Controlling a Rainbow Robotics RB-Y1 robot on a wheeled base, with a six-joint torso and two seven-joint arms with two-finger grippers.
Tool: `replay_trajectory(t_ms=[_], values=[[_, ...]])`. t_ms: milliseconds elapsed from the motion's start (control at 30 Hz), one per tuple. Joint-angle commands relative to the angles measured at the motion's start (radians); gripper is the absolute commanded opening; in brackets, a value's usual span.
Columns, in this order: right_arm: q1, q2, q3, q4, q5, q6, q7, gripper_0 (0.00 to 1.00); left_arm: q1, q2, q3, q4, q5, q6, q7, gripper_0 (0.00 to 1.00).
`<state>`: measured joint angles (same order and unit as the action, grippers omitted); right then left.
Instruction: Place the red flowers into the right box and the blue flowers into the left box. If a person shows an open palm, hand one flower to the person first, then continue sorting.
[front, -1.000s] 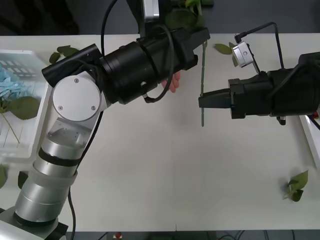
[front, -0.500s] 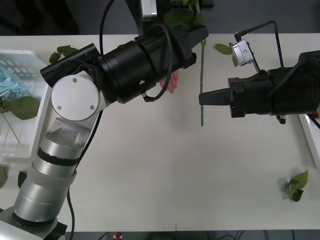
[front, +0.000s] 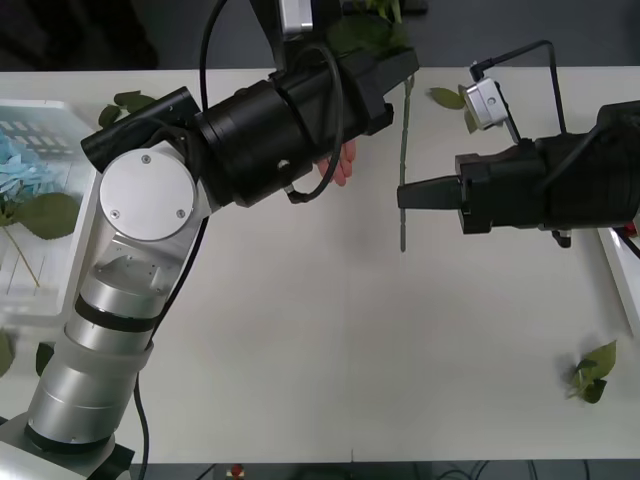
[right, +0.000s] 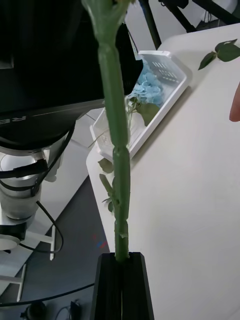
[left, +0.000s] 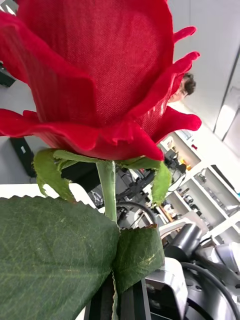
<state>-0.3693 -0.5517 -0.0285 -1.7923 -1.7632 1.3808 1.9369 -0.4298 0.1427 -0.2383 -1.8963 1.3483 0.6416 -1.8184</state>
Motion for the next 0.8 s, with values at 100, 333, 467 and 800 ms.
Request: replay_trajectory(t_ms=[100,333,467,800], values=[[-0.037,0.004,0.004,-0.013,-0.025,-0.014,-0.021,0.00,0.013,0.031,0.005,-0.027,0.034,-0.016,-0.047,1.00],[-0.037,0.004,0.004,-0.013,-0.025,-0.014,-0.013,0.00,0.086,0.147,0.014,-0.076,0.137,0.016,-0.067,1.00],[-0.037,0.004,0.001,-0.013,-0.027,-0.014,-0.007,0.00,0.149,0.242,0.070,-0.125,0.198,0.096,-0.070,1.00],[-0.037,0.030,-0.068,-0.055,0.048,-0.088,0.275,0.00,0.223,0.393,0.312,-0.139,0.252,0.360,-0.082,1.00]])
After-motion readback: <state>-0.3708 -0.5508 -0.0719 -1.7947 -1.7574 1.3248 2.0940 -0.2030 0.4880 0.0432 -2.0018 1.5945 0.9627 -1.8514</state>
